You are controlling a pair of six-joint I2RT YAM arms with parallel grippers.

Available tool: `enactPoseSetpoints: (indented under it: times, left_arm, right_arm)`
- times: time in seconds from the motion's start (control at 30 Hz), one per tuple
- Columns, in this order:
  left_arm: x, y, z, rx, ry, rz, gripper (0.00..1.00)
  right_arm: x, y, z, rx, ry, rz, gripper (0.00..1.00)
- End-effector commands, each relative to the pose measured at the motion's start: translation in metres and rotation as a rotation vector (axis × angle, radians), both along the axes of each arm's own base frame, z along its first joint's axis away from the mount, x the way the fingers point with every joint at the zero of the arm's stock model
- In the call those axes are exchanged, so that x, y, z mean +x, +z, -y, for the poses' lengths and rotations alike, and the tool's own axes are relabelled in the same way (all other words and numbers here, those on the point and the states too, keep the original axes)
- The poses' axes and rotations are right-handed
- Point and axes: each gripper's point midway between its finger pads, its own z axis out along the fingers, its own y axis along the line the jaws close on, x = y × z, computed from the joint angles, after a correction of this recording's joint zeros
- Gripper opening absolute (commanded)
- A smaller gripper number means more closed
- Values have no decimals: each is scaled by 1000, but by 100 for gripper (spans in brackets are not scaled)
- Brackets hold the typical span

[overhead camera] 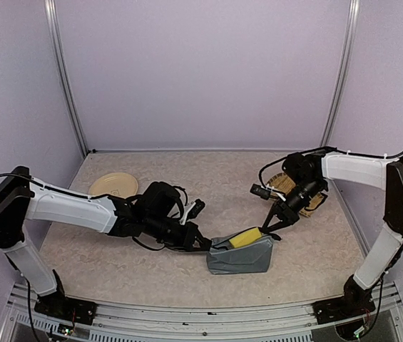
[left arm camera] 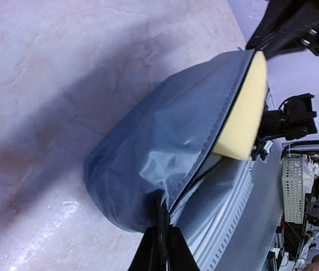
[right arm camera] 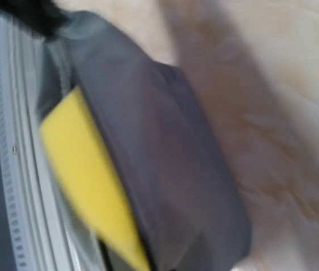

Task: Sort the hair-cutting tools
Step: Pass from the right arm to the left

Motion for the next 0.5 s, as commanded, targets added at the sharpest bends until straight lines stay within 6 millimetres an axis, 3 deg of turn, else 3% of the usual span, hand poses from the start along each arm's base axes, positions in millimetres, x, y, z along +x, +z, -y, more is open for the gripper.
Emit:
enactPoseSetpoints:
  times: [0.0,0.17,0.23,0.33,0.47]
  left_arm:
    - [6,8,-7,12,76,37,0]
    - [10,24,-3,-6,78,110,0]
    - [11,38,1,-42,81,160,0]
    - [11,60,4,-120,85,211,0]
    - [12,70,4,-153,95,240,0]
  right_arm:
    - [0,13,-3,-4,48,67,21]
    - [9,68,-5,38,98,208,49]
    - [18,76,-9,53,94,243,63]
    - [26,63,-19,57,100,223,65]
    - [15,41,-37,38,173,119,67]
